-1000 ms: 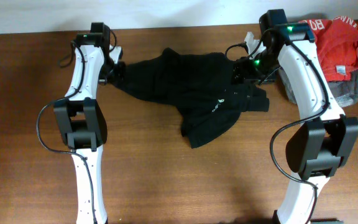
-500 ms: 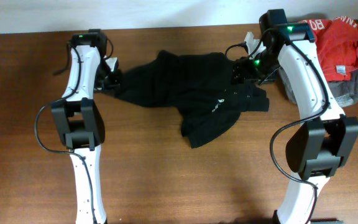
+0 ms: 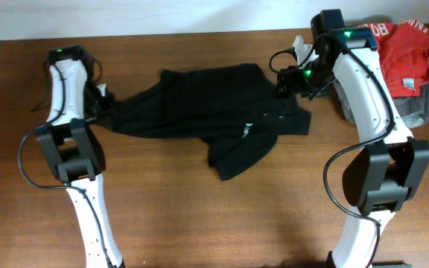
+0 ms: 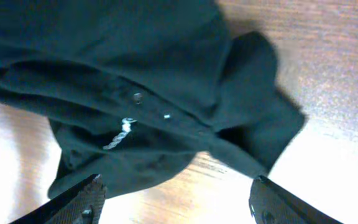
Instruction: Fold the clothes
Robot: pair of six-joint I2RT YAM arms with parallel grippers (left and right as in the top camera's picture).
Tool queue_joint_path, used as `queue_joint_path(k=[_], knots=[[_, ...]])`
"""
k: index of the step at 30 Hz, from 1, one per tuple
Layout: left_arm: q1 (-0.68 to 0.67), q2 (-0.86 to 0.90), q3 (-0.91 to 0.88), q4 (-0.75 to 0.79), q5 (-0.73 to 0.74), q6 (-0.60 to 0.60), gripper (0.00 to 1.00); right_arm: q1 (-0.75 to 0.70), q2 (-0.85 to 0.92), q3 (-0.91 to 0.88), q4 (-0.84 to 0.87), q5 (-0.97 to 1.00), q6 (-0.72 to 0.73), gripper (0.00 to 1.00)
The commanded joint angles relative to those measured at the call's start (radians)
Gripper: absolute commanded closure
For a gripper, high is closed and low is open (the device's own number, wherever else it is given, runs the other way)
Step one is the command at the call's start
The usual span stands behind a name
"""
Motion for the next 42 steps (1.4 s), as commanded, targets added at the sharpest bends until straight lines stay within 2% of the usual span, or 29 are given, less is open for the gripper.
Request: queue_joint_path(k=[1, 9, 19, 32, 42], knots=[[0.065, 0.084, -0.031, 0.019, -0.101, -0.036, 0.99, 0.0, -0.007, 0.018, 0.02, -0.002, -0.003, 0.2], [0.115, 0.084, -0.031, 0.031, -0.09, -0.042, 1.0, 0.0, -0.006, 0.016, 0.095, -0.003, 0.008, 0.17], [0.093, 0.026, 0.011, 0.05, -0.047, -0.01, 0.99, 0.0, -0.011, 0.017, 0.077, -0.072, 0.008, 0.17], [-0.021, -0.362, 0.024, 0.105, -0.045, 0.117, 0.99, 0.0, -0.151, 0.017, 0.036, -0.089, 0.008, 0.17], [-0.099, -0.629, 0.024, 0.109, -0.057, 0.117, 0.99, 0.001, -0.315, 0.017, -0.074, -0.089, 0.008, 0.17]])
